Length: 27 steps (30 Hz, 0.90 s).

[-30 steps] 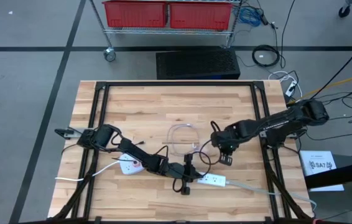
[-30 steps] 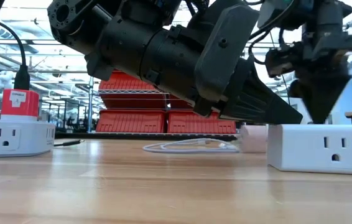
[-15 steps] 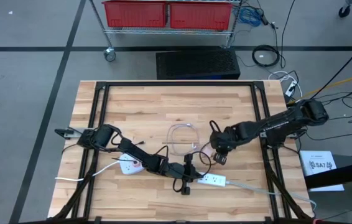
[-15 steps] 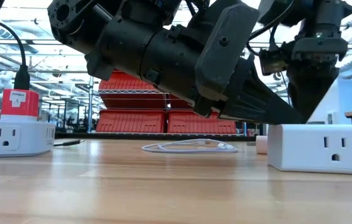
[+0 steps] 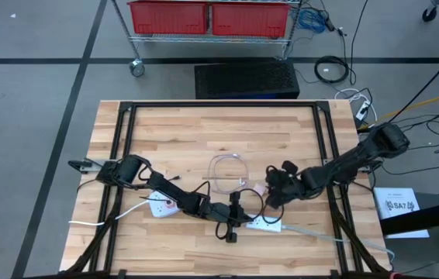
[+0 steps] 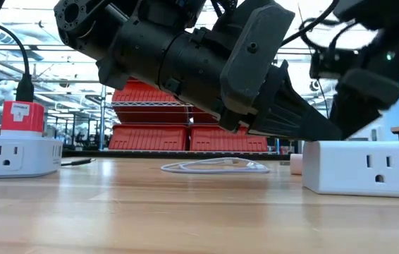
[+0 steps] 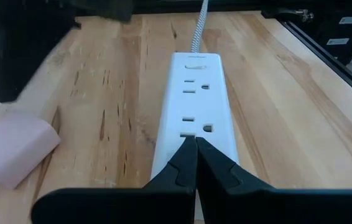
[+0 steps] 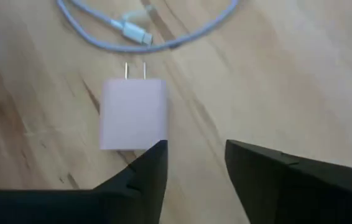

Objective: Insert USB
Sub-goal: Insert the pink charger adapter into the right white outlet extension

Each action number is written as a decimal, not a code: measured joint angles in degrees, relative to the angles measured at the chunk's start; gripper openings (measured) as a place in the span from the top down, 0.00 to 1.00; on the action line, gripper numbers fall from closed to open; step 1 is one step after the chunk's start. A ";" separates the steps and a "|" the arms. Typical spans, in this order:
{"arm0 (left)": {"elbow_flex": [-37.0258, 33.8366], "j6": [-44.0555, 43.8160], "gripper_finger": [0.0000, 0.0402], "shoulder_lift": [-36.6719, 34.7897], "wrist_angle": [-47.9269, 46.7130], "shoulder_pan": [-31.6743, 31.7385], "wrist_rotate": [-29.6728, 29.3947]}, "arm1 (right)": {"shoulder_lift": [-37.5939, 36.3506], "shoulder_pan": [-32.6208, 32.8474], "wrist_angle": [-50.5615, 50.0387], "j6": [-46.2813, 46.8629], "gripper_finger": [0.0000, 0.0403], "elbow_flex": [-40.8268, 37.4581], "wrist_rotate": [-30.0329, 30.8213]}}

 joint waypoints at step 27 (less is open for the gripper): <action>-0.09 0.53 0.99 -0.66 -0.72 0.18 0.04 | 6.28 -0.83 13.78 1.05 0.37 2.03 -5.58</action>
